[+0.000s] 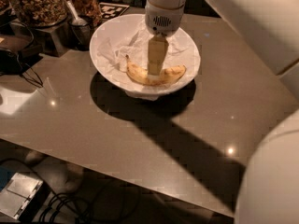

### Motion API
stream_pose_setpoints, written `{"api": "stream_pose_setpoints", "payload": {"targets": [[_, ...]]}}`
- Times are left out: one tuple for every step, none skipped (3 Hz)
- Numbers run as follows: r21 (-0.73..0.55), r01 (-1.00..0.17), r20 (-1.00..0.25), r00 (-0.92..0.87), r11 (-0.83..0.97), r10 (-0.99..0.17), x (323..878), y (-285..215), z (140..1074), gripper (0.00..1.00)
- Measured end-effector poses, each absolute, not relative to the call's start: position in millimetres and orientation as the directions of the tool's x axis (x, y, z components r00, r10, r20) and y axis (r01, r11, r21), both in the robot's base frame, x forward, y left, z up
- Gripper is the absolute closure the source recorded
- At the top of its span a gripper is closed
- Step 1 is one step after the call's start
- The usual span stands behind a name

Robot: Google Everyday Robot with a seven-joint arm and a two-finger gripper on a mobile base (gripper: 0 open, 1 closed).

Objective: Pick banana from white bowl

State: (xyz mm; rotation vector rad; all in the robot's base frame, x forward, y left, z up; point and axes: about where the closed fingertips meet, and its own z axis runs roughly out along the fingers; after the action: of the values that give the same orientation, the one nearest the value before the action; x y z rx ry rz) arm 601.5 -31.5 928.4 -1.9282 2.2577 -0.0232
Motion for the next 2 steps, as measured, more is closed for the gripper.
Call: {"api": "stream_pose_setpoints", "payload": {"targets": [[-0.096, -0.980, -0.120, -0.160, 0.172, -0.980, 614.1, -30.7, 913.8, 0.18], [-0.067, -0.984, -0.115, -0.157, 0.165, -0.981, 618.9, -25.6, 898.8, 0.25]]}}
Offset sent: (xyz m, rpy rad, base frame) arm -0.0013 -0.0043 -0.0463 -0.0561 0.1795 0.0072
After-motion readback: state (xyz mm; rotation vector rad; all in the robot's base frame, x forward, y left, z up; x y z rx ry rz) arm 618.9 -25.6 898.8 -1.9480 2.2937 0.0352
